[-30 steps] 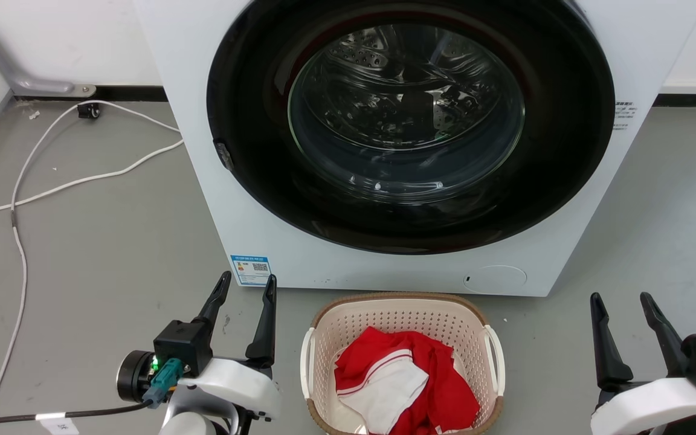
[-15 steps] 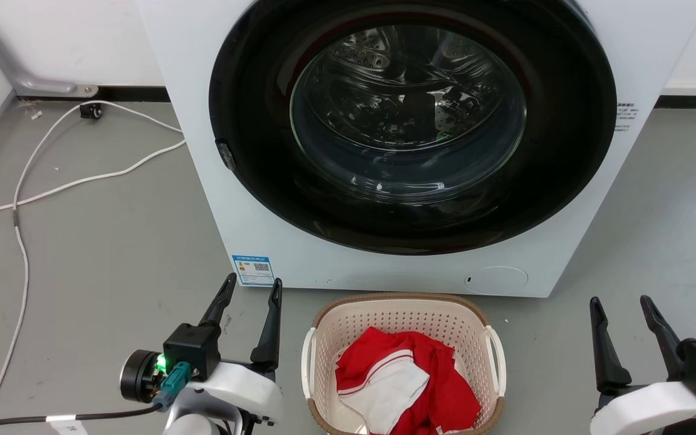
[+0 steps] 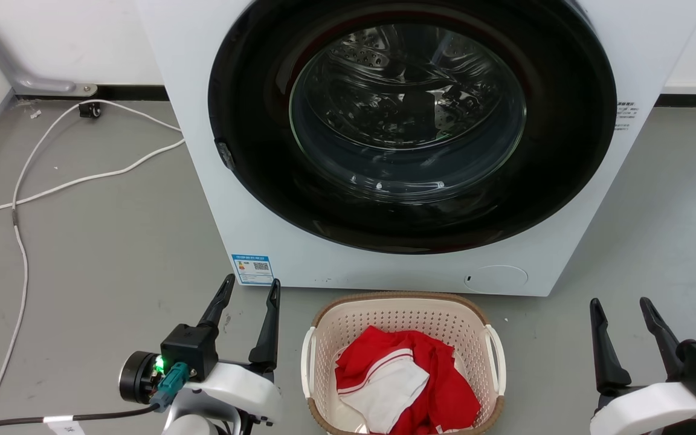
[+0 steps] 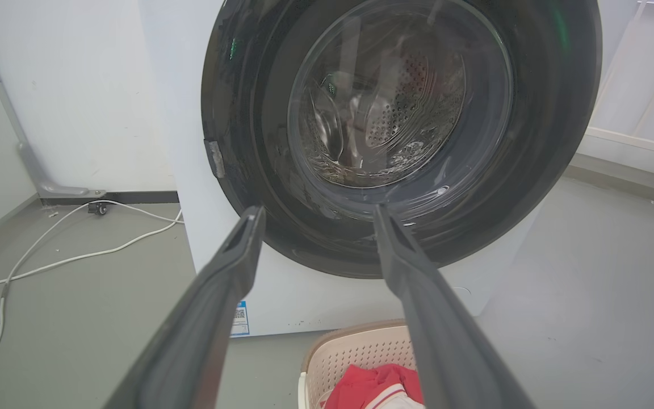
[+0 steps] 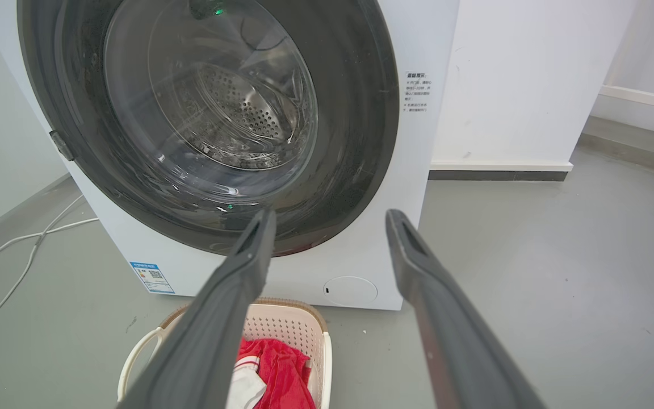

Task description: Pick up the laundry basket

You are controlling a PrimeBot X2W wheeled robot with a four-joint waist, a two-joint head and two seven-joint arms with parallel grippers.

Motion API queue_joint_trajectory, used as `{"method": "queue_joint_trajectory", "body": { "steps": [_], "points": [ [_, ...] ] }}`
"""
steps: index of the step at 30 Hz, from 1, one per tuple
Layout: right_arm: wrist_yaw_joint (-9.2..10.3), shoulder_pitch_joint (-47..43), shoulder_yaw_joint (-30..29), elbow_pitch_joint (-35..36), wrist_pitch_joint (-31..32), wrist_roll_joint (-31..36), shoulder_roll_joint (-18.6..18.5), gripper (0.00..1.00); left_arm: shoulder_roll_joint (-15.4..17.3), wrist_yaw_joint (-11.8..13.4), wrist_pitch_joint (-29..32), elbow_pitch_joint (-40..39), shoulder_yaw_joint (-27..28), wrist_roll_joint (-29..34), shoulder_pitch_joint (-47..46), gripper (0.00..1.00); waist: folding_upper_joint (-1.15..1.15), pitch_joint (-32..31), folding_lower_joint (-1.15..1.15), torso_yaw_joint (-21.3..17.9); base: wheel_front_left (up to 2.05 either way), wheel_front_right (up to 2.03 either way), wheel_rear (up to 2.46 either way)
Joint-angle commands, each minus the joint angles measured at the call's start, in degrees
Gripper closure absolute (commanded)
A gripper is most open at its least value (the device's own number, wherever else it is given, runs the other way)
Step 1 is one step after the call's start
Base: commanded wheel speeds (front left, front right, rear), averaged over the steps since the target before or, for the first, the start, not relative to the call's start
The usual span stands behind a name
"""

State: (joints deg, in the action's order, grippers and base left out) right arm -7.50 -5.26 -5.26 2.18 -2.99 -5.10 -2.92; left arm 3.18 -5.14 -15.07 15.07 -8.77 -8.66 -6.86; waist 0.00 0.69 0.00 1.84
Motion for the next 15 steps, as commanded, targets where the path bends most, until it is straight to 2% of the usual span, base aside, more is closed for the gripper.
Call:
{"method": "queue_joint_trajectory", "body": {
  "steps": [1,8,15],
  "points": [
    [0.02,0.6,-0.1,-0.2,-0.3,-0.5,0.1,0.0,-0.1,-0.3,-0.1,0.0,0.1,0.1,0.1,0.0,0.0,0.0,0.0,0.0,0.0,0.0,0.0],
    [0.02,0.9,-0.7,-0.9,-0.4,-0.5,0.0,0.0,-0.1,-0.2,-0.1,0.2,0.2,0.3,-0.3,0.0,0.0,0.5,0.0,-0.1,0.0,0.0,0.0],
    [0.02,3.9,-2.4,-3.2,0.1,0.8,0.0,0.0,-0.1,-1.4,-0.1,3.0,-1.7,0.1,-5.8,0.0,0.0,5.4,0.0,-0.7,0.0,0.0,0.0]
  ]
}}
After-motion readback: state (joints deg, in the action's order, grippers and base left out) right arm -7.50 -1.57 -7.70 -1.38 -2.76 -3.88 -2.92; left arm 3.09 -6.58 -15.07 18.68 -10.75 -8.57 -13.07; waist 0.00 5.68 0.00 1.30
